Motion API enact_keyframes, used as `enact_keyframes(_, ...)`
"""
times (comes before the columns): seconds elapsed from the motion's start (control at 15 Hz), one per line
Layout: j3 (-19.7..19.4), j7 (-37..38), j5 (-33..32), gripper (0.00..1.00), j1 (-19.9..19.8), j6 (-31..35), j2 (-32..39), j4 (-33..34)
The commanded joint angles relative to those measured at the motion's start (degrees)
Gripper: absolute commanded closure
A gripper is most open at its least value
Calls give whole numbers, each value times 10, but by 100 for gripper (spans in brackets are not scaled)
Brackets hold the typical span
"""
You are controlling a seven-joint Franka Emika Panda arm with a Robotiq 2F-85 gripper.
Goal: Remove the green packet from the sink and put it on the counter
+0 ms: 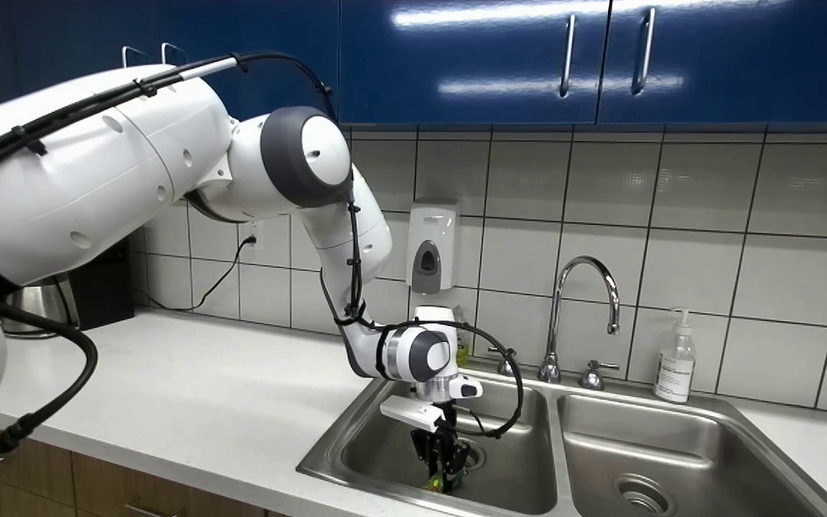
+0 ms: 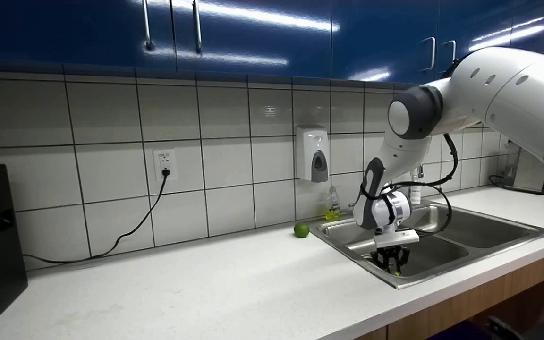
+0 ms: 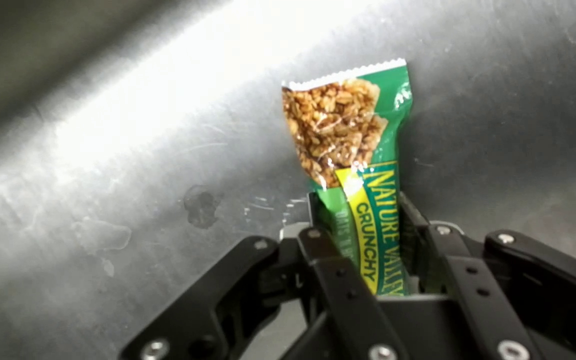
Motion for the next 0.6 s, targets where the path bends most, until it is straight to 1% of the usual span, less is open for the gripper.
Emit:
enact_keyframes(0.0,-5,12,-14,90,2,-25,-7,9)
enact_keyframes(0.53,-20,19,-25,91,20,-22,-80,-34)
